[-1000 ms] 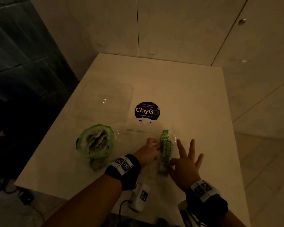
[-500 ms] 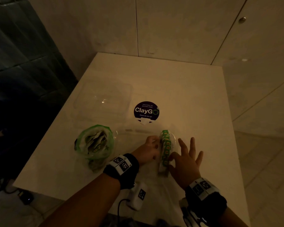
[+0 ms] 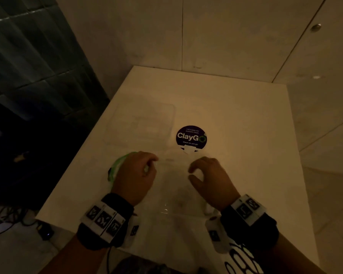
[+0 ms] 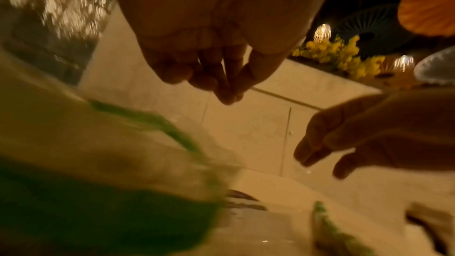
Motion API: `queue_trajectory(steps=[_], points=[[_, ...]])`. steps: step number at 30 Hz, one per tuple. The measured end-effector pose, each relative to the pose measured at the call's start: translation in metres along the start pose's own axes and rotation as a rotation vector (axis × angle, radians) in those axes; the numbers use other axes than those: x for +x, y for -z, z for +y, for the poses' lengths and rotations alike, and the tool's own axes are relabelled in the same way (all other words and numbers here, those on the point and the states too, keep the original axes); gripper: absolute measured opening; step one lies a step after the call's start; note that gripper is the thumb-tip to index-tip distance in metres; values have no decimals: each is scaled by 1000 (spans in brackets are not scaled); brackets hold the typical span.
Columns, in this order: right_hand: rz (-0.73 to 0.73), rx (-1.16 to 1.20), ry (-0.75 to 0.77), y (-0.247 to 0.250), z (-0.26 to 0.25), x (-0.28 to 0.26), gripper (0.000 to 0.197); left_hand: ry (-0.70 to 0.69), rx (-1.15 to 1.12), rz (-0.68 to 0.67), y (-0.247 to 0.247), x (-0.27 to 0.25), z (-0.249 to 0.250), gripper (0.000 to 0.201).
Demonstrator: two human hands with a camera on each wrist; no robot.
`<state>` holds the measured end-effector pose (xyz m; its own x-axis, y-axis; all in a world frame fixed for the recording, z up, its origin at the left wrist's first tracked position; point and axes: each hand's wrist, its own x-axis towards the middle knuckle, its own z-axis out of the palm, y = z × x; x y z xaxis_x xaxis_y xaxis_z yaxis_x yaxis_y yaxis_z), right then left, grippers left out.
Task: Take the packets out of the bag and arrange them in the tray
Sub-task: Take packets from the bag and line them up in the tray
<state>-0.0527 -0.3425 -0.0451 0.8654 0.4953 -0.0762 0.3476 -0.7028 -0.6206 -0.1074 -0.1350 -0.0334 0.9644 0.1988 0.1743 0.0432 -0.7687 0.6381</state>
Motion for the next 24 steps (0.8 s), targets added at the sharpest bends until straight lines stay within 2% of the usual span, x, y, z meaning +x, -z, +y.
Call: queue_trajectory(steps=[2, 4, 8, 10, 13, 19, 21, 24], points=[[-43, 10, 111, -10, -26, 15, 17, 2, 264, 50, 14, 0, -25, 19], [-89, -16, 218, -23, -52, 33, 24, 55, 479, 55, 24, -1, -45, 11], [-226, -248, 375, -53, -91, 65, 29, 115, 662, -19, 32, -7, -62, 17], [-206, -456, 457, -64, -105, 73, 27, 120, 670, -86, 34, -9, -63, 26], [-193, -625, 458, -75, -113, 81, 30, 219, 637, -185, 31, -7, -64, 44], [-151, -737, 514, -88, -119, 86, 26, 334, 574, -254, 22, 1, -74, 27], [-188, -760, 565, -93, -117, 87, 31, 371, 500, -293, 21, 0, -78, 24], [-239, -814, 529, -96, -115, 89, 39, 359, 463, -350, 21, 0, -81, 22]])
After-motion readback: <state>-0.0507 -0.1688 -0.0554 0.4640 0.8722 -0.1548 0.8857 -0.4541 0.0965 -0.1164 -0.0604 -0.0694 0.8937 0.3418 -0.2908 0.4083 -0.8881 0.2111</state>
